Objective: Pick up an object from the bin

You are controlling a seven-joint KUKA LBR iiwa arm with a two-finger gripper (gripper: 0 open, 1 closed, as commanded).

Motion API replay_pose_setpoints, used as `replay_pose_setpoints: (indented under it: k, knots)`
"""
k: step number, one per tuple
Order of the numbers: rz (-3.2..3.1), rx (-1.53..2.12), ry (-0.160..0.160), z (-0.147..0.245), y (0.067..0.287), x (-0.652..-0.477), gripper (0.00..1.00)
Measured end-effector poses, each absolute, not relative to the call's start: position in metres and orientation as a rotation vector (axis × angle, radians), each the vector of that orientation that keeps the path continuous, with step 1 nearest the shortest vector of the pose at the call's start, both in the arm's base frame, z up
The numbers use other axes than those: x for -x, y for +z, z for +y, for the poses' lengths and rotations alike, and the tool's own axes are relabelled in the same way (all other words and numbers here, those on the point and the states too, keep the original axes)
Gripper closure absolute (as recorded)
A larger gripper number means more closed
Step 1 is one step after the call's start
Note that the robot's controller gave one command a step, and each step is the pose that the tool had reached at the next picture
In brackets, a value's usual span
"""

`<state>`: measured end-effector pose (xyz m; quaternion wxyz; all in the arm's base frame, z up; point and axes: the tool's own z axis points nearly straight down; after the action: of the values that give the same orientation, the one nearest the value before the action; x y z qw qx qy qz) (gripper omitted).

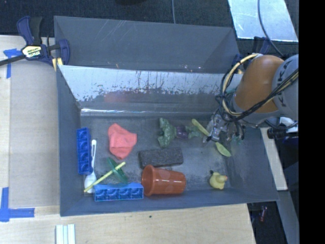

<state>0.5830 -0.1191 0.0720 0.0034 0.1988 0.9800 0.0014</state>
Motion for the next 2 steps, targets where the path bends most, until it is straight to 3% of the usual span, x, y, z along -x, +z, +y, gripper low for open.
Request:
replay_pose_setpoints:
  k: [1, 2]
  knots:
    - [3.072, -0.623, 0.004, -0.119, 0.072, -0.583, 1.0]
    - [3.073, -0.621, 0.005, -0.119, 0.091, -0.582, 1.0]
